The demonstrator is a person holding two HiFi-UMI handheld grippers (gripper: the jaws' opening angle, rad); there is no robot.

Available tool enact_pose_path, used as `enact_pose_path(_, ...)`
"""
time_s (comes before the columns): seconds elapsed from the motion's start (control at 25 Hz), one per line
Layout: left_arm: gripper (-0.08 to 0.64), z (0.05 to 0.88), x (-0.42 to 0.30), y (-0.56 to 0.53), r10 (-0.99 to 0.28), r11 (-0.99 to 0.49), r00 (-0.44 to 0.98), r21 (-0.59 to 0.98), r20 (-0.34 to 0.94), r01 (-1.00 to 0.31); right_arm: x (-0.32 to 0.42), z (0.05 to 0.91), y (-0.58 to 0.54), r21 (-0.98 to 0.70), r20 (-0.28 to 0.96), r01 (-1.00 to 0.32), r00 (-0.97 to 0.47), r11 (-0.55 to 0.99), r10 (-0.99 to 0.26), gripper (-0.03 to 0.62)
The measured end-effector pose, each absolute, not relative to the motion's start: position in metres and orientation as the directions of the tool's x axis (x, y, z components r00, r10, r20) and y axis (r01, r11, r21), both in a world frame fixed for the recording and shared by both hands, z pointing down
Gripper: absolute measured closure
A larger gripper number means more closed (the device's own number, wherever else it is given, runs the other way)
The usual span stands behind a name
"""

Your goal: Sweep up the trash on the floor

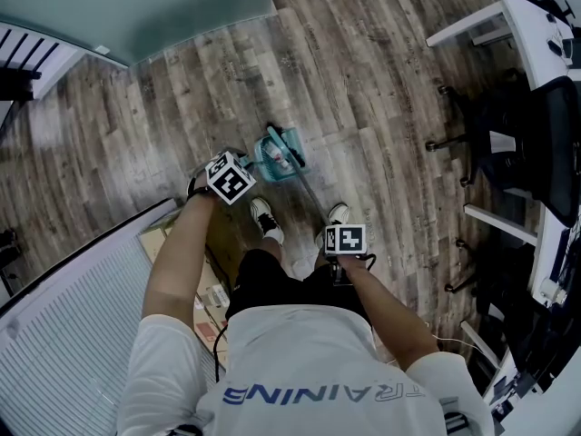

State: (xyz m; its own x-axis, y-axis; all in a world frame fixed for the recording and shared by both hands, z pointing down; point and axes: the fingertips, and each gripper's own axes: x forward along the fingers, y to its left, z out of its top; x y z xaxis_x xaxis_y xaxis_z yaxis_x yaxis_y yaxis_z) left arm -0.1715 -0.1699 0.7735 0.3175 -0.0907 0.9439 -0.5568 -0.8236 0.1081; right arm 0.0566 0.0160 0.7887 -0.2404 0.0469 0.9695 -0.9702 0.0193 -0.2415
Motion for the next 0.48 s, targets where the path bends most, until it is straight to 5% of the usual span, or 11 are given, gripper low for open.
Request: enact_pose_path(0.48,0.469,0.775,-0.171,-0.173,-0.082,-0.821,0.316,0.116,0.945,-0.559,0.059,0.785,0.014,-0.329,0.939,-0.939,-0.336,-0.1,0.066,0.485)
